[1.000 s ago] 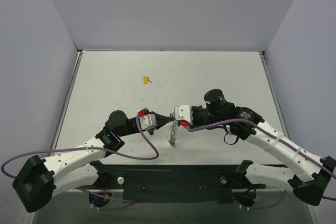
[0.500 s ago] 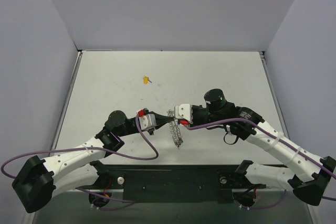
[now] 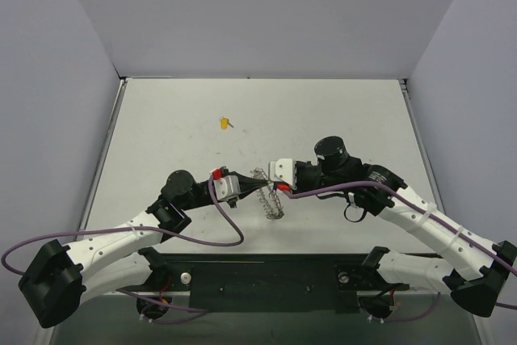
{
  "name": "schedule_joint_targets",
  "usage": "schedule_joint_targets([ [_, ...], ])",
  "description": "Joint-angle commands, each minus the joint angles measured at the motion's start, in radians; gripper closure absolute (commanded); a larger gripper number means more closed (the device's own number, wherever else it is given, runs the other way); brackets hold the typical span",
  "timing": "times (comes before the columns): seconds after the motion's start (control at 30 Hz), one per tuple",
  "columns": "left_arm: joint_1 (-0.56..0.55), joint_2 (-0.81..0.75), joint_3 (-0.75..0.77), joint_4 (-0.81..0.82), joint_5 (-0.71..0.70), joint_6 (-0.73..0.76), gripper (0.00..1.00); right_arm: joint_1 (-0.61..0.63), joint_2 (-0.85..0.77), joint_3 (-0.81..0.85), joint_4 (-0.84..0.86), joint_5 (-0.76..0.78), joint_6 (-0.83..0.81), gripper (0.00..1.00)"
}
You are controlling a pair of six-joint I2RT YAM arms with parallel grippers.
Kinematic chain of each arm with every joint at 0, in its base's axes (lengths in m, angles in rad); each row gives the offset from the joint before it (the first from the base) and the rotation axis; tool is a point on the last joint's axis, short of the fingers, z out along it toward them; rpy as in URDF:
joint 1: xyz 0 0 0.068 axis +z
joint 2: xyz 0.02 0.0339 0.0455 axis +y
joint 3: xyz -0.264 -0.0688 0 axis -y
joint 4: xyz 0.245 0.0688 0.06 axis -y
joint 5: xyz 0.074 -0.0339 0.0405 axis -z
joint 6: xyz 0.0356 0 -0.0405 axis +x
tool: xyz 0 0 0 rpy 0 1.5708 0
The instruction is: Put the keys on the keyring
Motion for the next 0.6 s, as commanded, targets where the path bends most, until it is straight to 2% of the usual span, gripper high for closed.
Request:
schedule_joint_targets([
  [0.0,-0.004,-0.023,0.035,0.092,0.015,-0.003,1.00,0.007,-0.011,0.000,0.053,-0.007,-0.001,1.00],
  [0.57,-0.002,-0.020,0.038,0.099,0.034,-0.029,1.00,0.024,-0.008,-0.007,0.048,-0.016,-0.023,1.00],
])
